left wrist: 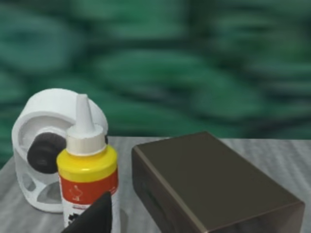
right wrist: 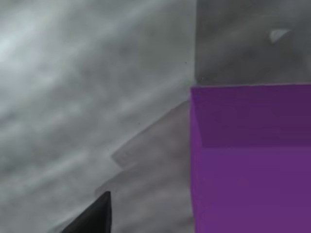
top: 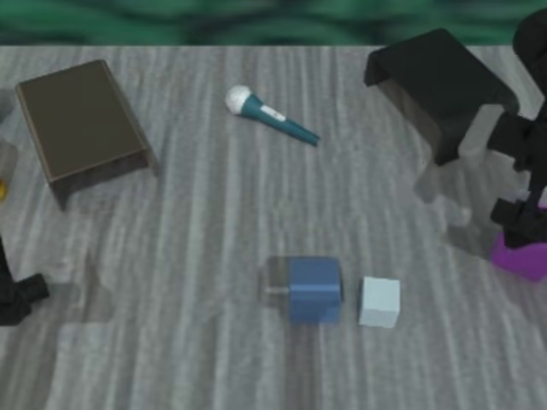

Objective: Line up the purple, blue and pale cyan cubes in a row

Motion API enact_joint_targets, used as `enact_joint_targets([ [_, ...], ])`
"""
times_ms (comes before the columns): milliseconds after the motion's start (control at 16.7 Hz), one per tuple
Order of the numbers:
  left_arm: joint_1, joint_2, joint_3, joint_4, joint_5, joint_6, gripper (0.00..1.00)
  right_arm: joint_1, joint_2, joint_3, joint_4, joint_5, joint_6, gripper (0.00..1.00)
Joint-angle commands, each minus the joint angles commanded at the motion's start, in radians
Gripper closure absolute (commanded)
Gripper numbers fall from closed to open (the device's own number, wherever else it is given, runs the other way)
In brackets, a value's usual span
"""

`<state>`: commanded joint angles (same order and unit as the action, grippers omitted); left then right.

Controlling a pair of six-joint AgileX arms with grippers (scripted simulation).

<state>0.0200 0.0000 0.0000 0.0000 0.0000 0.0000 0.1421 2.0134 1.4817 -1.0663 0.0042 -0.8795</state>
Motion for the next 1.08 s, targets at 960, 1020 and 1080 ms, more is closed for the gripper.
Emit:
enact_joint_targets([
  [960,0.0,0.0,0.0,0.0,0.0,0.0,0.0,-0.052,0.075,-0.15,0.257,-0.002,-0.106,0.0],
  [1020,0.0,0.0,0.0,0.0,0.0,0.0,0.0,-0.052,0.091,-0.169,0.292,-0.002,-0.106,0.0],
  [1080,0.0,0.0,0.0,0.0,0.0,0.0,0.0,-0.053,0.104,-0.184,0.318,-0.002,-0.107,0.0],
])
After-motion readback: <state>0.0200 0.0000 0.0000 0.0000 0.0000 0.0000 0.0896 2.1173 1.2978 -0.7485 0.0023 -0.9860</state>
